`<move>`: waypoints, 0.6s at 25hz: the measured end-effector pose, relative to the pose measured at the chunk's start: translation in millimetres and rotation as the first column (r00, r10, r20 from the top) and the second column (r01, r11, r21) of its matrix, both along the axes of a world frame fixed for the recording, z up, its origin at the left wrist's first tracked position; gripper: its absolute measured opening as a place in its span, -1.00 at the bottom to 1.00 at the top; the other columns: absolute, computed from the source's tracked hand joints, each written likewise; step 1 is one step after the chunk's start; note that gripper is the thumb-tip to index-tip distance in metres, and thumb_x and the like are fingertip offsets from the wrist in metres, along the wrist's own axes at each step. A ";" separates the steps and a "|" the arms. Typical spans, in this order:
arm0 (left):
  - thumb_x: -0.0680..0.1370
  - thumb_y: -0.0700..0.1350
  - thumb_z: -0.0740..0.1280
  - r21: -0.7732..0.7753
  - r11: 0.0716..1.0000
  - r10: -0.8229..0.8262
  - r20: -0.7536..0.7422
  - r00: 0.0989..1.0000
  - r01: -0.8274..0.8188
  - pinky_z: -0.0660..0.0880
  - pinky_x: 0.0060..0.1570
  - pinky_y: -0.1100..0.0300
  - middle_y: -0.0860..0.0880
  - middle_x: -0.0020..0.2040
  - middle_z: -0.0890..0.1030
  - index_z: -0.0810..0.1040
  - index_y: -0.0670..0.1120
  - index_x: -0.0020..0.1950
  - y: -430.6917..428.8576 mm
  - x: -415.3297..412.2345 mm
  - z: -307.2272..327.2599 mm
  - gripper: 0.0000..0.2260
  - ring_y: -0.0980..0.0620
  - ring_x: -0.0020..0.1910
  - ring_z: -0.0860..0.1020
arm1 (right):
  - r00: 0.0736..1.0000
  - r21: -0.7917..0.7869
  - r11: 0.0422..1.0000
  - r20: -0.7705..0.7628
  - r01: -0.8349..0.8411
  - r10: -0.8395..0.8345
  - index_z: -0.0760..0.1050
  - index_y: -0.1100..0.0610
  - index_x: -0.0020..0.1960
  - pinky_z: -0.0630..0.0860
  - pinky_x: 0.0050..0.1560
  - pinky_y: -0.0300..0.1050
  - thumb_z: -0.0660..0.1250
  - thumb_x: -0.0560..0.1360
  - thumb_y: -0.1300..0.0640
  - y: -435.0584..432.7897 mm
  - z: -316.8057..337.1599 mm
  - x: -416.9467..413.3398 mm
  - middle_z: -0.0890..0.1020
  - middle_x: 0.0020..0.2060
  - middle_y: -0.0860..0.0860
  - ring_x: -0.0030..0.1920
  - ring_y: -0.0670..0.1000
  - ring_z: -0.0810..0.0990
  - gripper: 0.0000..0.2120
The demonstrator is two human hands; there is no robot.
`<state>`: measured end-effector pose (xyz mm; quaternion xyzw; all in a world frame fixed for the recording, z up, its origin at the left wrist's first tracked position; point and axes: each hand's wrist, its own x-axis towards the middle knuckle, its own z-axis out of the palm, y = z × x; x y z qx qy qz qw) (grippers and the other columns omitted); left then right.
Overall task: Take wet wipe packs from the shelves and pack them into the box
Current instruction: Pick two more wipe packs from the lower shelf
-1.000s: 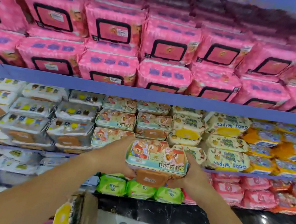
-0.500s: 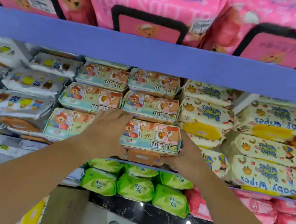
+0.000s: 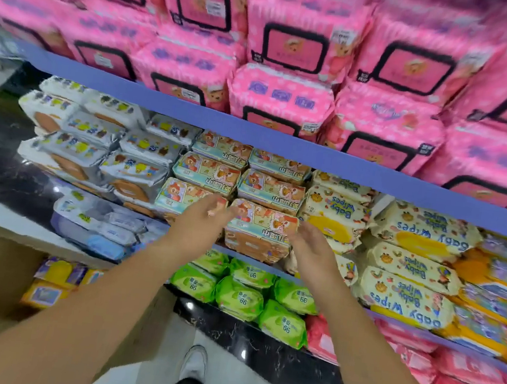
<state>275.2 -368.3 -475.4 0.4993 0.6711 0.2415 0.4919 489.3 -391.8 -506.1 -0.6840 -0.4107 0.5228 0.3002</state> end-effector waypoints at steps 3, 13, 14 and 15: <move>0.64 0.24 0.21 -0.048 0.992 0.120 0.072 0.990 -0.117 0.31 0.26 0.04 0.04 0.59 0.29 0.29 0.07 0.59 -31.4 -21.3 43.3 -0.45 -0.05 0.51 0.33 | 1.000 0.032 0.999 -0.003 -0.001 0.001 0.26 -0.06 0.56 0.27 0.41 -0.03 0.18 0.64 -0.19 -22.4 47.4 -14.9 0.33 0.52 -0.10 0.50 0.00 0.33 -0.47; 0.66 0.24 0.16 0.064 0.975 0.205 0.085 0.975 -0.211 0.34 0.22 0.00 0.00 0.50 0.42 0.43 0.05 0.48 -119.2 -185.0 121.7 -0.54 -0.08 0.44 0.40 | 0.984 0.166 0.970 0.060 -0.177 0.169 0.22 -0.05 0.58 0.27 0.38 -0.03 0.08 0.67 -0.19 -86.9 145.1 -172.1 0.27 0.55 -0.10 0.51 0.00 0.29 -0.49; 0.65 0.25 0.16 0.064 0.975 0.209 0.081 0.975 -0.214 0.34 0.21 0.01 0.01 0.49 0.42 0.42 0.05 0.49 -129.9 -212.8 121.7 -0.52 -0.07 0.44 0.40 | 0.979 0.174 0.964 0.063 -0.200 0.192 0.22 -0.05 0.57 0.26 0.36 -0.04 0.07 0.67 -0.19 -94.0 146.5 -199.5 0.26 0.55 -0.10 0.52 0.01 0.27 -0.49; 0.65 0.25 0.15 0.064 0.973 0.217 0.077 0.973 -0.222 0.34 0.22 0.03 0.03 0.48 0.43 0.42 0.05 0.50 -140.3 -243.1 118.9 -0.52 -0.06 0.43 0.41 | 0.976 0.182 0.959 0.064 -0.216 0.208 0.22 -0.05 0.57 0.26 0.36 -0.05 0.06 0.68 -0.19 -101.6 146.9 -229.0 0.25 0.56 -0.10 0.53 0.01 0.25 -0.50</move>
